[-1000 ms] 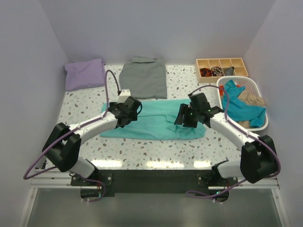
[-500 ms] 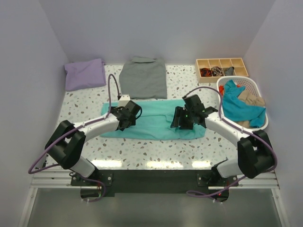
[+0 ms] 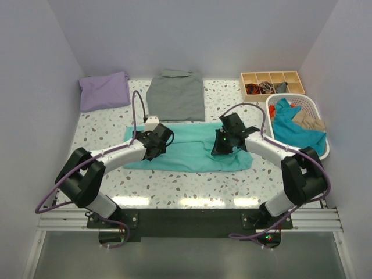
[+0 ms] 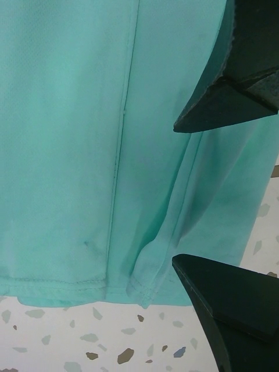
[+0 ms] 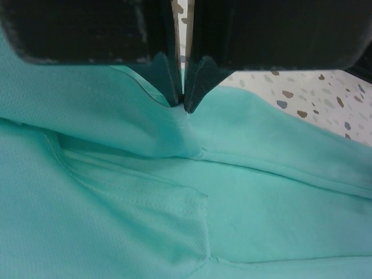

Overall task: Fold and stack the t-shirts
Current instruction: Fold the tshirt

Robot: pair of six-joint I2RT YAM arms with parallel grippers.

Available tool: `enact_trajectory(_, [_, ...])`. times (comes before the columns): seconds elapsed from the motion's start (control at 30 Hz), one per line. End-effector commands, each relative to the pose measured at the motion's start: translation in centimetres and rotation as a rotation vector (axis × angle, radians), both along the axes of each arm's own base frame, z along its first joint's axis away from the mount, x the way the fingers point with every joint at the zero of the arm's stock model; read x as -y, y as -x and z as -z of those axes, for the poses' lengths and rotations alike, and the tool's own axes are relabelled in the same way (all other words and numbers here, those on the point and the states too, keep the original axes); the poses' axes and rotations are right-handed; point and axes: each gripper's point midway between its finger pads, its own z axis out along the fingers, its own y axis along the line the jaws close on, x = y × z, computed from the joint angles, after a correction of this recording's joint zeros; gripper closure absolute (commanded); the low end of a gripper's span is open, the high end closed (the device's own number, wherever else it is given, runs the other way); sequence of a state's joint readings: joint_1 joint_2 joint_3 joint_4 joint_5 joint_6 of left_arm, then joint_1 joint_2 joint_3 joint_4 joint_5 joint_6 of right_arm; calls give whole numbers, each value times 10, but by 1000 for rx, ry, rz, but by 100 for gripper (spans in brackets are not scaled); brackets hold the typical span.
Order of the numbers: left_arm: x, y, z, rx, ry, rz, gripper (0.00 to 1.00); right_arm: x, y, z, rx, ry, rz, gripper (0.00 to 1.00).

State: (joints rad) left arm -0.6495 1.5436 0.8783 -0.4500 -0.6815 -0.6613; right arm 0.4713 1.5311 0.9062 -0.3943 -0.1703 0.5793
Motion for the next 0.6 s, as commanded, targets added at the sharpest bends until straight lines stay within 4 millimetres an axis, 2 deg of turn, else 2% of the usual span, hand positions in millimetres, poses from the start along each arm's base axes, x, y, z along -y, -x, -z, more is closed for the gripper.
enact_trajectory(0.0, [-6,-3,0,20,-16,-32,9,-17,-34,-24,110,-33,-28,98])
enact_trajectory(0.07, [-6,-3,1,18,-20,-31,9,-21,-42,-33,130,-37,-35,99])
enact_trajectory(0.4, [-12,3,7,-1,-34,-47,9,-34,-77,-26,106,21,-83,98])
enact_trajectory(0.47, [-13,4,8,-3,-37,-49,9,-39,-80,-21,74,20,-101,73])
enact_trajectory(0.5, [-14,4,8,0,-35,-53,9,-40,-79,-18,66,28,-111,54])
enact_trajectory(0.57, [-15,5,8,-4,-40,-54,9,-32,-81,-17,71,79,-110,48])
